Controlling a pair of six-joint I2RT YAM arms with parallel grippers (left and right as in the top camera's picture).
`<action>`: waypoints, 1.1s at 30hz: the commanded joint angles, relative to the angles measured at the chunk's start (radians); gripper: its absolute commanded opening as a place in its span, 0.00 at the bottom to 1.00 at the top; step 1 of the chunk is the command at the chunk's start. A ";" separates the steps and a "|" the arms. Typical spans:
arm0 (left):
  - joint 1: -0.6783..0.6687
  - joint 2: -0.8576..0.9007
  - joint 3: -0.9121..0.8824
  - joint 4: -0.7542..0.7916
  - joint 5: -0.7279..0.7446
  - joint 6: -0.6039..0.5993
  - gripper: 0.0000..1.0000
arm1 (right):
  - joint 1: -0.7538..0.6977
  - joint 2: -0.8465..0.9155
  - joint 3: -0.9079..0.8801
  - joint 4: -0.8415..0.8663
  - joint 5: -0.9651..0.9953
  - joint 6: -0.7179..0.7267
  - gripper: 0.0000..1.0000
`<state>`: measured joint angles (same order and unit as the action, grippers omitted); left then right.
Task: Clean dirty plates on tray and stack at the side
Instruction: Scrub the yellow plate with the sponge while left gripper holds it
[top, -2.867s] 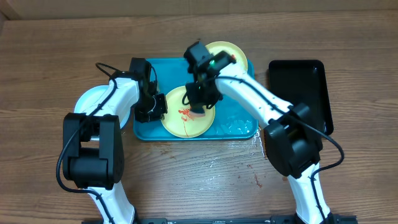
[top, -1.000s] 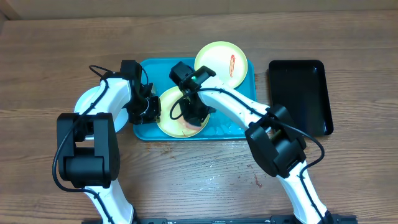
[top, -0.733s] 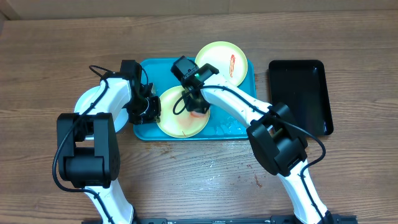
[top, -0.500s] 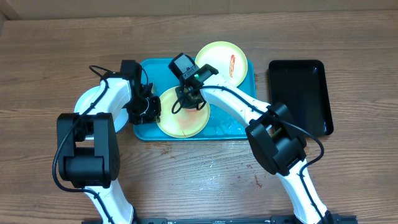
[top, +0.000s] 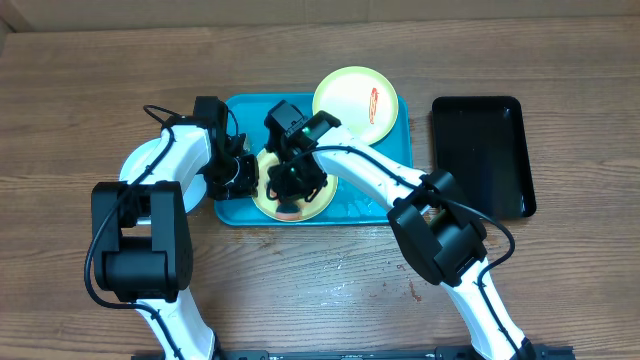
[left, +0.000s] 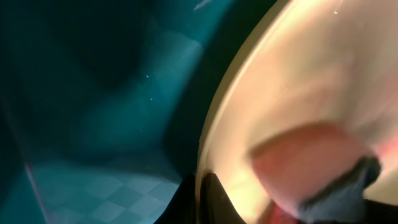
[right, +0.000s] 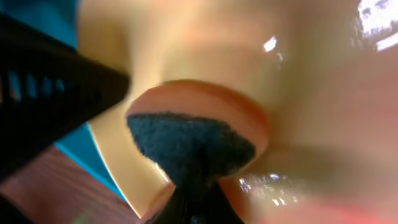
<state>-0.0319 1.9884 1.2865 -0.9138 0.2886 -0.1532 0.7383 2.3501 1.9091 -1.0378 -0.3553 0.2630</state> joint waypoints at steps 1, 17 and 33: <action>-0.005 0.053 -0.034 -0.023 -0.034 0.041 0.04 | -0.015 0.020 0.010 -0.034 0.082 0.041 0.04; -0.005 0.053 -0.034 0.004 -0.034 0.016 0.04 | -0.028 0.020 0.010 0.012 0.743 0.174 0.04; -0.005 0.053 -0.034 0.013 -0.037 0.011 0.04 | -0.015 0.020 0.010 0.112 0.045 0.050 0.04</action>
<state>-0.0319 1.9911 1.2854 -0.9047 0.2966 -0.1570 0.7162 2.3501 1.9221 -0.9051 -0.2058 0.3256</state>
